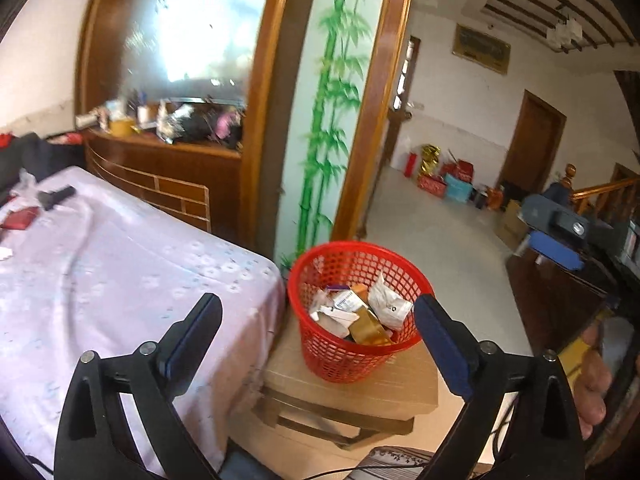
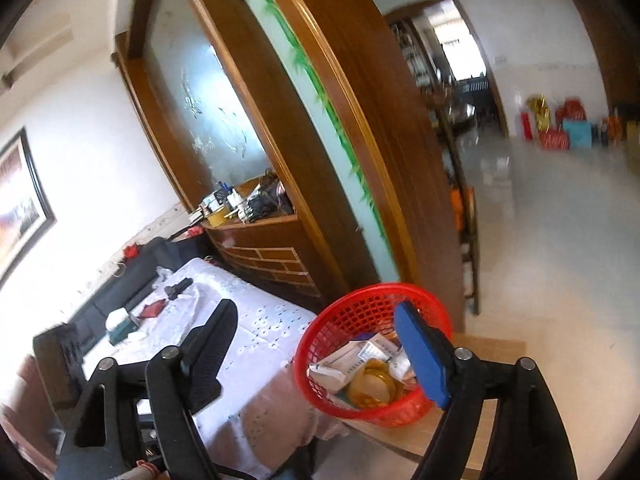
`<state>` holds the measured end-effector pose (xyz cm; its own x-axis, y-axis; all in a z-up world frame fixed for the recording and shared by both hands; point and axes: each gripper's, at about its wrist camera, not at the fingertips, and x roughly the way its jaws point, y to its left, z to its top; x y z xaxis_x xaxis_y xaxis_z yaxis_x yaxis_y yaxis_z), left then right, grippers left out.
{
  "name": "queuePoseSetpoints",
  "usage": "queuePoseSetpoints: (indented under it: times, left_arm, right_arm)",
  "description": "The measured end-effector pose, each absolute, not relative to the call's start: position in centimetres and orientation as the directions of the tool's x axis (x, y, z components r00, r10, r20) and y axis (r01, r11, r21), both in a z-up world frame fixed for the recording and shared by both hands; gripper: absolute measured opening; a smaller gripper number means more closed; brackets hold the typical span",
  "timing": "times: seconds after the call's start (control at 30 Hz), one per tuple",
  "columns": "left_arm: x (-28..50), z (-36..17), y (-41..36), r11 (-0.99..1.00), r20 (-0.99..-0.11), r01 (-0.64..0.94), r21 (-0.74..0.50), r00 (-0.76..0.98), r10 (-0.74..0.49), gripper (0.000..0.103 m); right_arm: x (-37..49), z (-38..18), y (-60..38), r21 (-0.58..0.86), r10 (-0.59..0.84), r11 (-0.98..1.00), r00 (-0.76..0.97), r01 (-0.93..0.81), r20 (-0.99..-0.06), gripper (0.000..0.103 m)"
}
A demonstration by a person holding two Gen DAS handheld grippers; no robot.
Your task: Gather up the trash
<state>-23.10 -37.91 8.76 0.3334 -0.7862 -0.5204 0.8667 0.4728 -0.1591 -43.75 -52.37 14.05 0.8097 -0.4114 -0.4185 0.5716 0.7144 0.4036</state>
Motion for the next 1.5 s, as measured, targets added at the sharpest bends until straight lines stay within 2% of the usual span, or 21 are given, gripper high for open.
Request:
queuePoseSetpoints:
  times: [0.17, 0.37, 1.5]
  left_arm:
    - [-24.6, 11.0, -35.2, 0.516, -0.504, 0.849, -0.114, 0.398, -0.766, 0.097]
    - [-24.8, 12.7, -32.6, 0.533, -0.478, 0.835, -0.138, 0.415, -0.775, 0.097]
    - [-26.0, 13.0, -31.8, 0.562, -0.504, 0.82, -0.108, 0.442, -0.742, 0.098]
  right_arm:
    - [-45.7, 16.7, -48.5, 0.335, -0.488, 0.718, 0.784, 0.61, -0.384, 0.094]
    - [-46.4, 17.8, -47.3, 0.296, -0.542, 0.676, 0.728, 0.674, -0.42, 0.094]
    - [-46.4, 18.0, -46.3, 0.272, -0.534, 0.686, 0.72, 0.675, -0.443, 0.094]
